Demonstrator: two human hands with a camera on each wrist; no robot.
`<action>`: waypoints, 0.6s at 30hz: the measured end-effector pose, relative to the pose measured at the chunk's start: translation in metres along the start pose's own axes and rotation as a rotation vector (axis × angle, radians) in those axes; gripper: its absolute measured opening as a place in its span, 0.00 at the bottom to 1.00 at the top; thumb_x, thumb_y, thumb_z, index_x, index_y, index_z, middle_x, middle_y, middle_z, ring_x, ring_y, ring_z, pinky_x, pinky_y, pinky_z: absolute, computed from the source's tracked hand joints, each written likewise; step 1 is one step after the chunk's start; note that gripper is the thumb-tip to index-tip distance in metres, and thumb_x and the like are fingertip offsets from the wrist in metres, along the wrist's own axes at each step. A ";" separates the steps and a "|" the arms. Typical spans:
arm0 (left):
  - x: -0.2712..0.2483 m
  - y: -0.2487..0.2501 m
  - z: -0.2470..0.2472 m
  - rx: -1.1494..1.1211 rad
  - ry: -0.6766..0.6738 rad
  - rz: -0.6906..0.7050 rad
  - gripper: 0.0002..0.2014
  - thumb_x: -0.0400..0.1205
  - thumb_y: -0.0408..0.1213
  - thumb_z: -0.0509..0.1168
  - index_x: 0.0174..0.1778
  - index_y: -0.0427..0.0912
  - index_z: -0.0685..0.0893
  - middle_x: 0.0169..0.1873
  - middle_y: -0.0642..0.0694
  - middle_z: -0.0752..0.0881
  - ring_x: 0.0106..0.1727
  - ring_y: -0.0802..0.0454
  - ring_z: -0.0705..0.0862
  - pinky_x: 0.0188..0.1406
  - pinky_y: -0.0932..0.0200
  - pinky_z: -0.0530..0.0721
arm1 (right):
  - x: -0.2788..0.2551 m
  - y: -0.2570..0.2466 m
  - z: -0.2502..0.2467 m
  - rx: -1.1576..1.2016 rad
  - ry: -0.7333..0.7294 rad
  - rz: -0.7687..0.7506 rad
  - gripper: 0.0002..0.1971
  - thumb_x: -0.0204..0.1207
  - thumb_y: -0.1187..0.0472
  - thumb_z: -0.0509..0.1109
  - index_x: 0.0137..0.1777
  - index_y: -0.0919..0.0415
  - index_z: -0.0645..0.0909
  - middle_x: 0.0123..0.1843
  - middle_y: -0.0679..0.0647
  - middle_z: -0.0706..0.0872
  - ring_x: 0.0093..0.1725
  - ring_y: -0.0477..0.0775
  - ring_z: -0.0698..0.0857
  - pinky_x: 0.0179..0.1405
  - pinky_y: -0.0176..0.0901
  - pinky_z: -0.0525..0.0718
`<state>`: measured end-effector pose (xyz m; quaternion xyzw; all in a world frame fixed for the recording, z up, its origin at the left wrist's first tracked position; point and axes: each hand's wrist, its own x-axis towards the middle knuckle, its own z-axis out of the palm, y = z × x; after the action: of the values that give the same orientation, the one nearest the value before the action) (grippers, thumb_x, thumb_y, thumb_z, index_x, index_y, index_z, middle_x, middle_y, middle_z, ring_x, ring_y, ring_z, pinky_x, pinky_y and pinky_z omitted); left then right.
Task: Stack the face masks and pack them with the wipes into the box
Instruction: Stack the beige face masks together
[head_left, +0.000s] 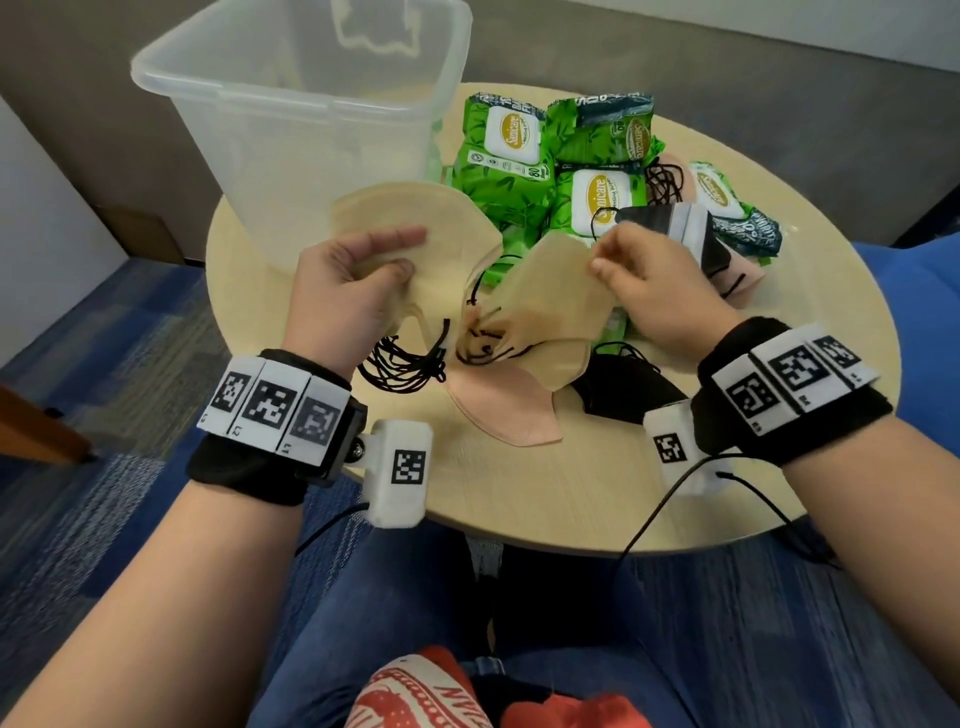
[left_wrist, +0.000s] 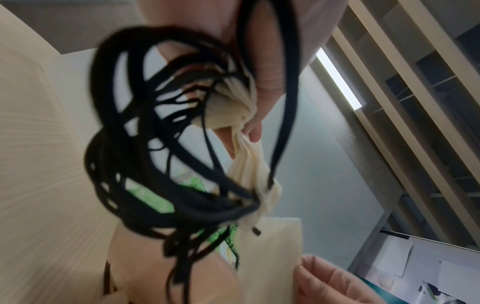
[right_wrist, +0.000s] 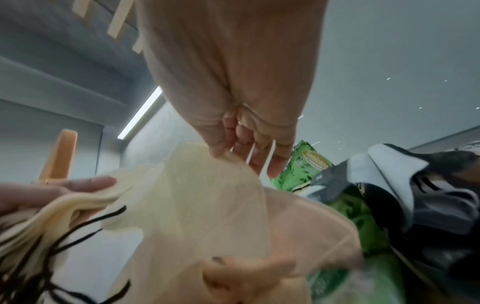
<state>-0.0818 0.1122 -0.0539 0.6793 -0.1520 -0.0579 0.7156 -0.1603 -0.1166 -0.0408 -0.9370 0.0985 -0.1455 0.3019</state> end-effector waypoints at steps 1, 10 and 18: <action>0.000 0.000 0.000 0.005 0.001 0.003 0.15 0.80 0.20 0.61 0.51 0.44 0.86 0.30 0.54 0.85 0.20 0.65 0.76 0.19 0.73 0.75 | 0.002 -0.002 -0.004 0.022 0.045 -0.007 0.04 0.81 0.66 0.63 0.51 0.62 0.78 0.46 0.54 0.80 0.48 0.53 0.78 0.50 0.45 0.75; 0.002 -0.001 0.002 0.028 -0.003 0.004 0.15 0.80 0.21 0.60 0.52 0.43 0.86 0.22 0.59 0.84 0.18 0.65 0.74 0.17 0.73 0.72 | 0.011 -0.008 -0.012 -0.122 0.487 -0.402 0.10 0.72 0.72 0.57 0.37 0.70 0.81 0.34 0.63 0.81 0.33 0.48 0.77 0.40 0.38 0.69; 0.001 0.000 0.004 0.022 -0.010 0.024 0.15 0.79 0.20 0.60 0.52 0.42 0.86 0.26 0.59 0.85 0.19 0.66 0.75 0.19 0.74 0.72 | -0.004 0.012 0.026 -0.624 -0.400 -0.505 0.09 0.67 0.78 0.70 0.41 0.68 0.88 0.44 0.64 0.83 0.47 0.66 0.81 0.43 0.45 0.74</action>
<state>-0.0822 0.1082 -0.0535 0.6850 -0.1642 -0.0512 0.7079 -0.1566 -0.1110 -0.0683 -0.9876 -0.1543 0.0060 -0.0272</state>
